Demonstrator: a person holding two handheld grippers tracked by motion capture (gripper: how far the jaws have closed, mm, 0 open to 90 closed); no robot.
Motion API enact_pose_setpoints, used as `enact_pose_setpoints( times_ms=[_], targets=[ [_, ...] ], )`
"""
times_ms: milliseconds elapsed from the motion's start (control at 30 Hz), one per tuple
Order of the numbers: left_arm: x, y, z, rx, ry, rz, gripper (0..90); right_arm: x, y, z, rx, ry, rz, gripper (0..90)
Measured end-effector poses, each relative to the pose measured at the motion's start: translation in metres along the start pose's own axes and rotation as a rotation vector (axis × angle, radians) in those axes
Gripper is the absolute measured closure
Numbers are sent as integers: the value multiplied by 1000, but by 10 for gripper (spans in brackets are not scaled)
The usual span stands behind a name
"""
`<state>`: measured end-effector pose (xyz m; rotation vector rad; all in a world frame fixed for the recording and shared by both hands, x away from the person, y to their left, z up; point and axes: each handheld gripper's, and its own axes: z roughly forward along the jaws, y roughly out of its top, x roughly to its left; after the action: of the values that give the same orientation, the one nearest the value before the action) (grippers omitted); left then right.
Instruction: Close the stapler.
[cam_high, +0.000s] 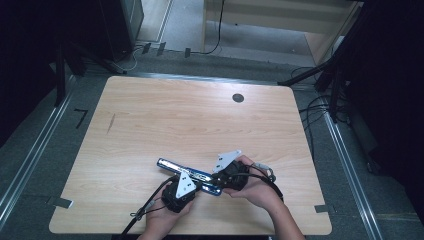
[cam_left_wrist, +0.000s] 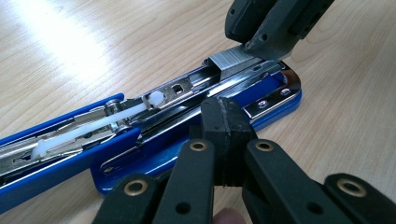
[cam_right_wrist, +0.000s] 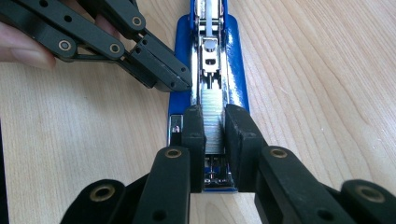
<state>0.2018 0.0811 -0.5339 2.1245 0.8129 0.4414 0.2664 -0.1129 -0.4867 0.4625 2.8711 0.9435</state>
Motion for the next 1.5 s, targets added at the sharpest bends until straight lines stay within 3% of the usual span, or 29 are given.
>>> enact_pose_setpoints(
  times_ms=[300, 400, 533, 833, 1000, 1233, 1500],
  targets=[
    [0, 0, 0, -1, 0, 0, 900, -2, -2, 0, -17, 2, 39, 736],
    [0, 0, 0, -1, -1, 0, 900, -3, -3, 1, -68, 8, 68, 804],
    [0, 0, 0, -1, -1, -1, 900, 0, 1, 7, -93, -4, 64, 857],
    [0, 0, 0, -1, -1, -1, 900, 2, 5, 17, -129, -18, 66, 888],
    [0, 0, 0, 1, -3, 0, 900, -2, 3, 15, -158, -21, 106, 894],
    [0, 0, 0, 2, -2, 2, 900, -1, 4, 19, -149, -16, 102, 900],
    [0, 0, 0, 0, -4, -1, 900, -2, -4, 12, -138, -14, 106, 900]
  ],
)
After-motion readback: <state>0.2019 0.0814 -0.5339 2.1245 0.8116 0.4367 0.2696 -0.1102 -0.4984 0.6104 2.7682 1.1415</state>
